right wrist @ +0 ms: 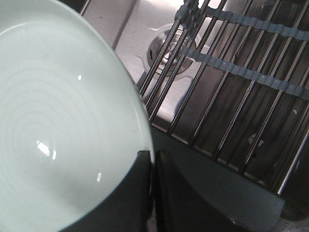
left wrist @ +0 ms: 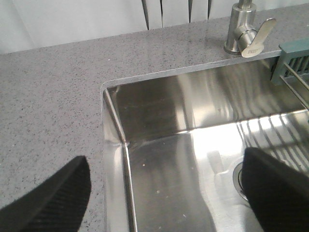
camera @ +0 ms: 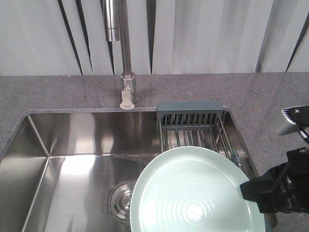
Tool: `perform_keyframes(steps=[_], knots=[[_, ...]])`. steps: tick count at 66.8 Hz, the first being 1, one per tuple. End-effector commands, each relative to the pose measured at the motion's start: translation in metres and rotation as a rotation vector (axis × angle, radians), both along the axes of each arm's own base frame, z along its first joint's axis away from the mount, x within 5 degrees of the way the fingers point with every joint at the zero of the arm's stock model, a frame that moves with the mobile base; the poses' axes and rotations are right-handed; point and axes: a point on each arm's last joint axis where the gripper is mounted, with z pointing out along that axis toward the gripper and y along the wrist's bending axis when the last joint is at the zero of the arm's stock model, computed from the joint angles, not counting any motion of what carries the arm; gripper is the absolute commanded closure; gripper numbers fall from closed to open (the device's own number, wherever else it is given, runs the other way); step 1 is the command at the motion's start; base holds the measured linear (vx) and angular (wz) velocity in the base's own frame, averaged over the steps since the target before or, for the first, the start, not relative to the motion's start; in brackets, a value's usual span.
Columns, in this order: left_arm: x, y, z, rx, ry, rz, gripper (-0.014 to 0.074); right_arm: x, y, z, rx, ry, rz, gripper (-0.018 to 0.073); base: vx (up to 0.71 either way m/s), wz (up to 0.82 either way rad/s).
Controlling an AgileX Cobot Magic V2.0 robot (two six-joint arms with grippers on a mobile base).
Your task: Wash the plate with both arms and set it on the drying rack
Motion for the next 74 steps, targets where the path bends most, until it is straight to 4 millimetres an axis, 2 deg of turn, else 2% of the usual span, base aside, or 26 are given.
perform_keyframes(steps=[1, 74], knots=[[0.0016, -0.0003, 0.0099, -0.021, -0.082, 0.004, 0.0011, 0.0016, 0.002, 0.012, 0.046, -0.058, -0.013, 0.0564, 0.0, 0.0], [0.0015, -0.0004, 0.0077, -0.022, -0.081, 0.003, 0.0011, 0.0016, 0.002, 0.012, 0.046, -0.058, -0.013, 0.0564, 0.0, 0.0]])
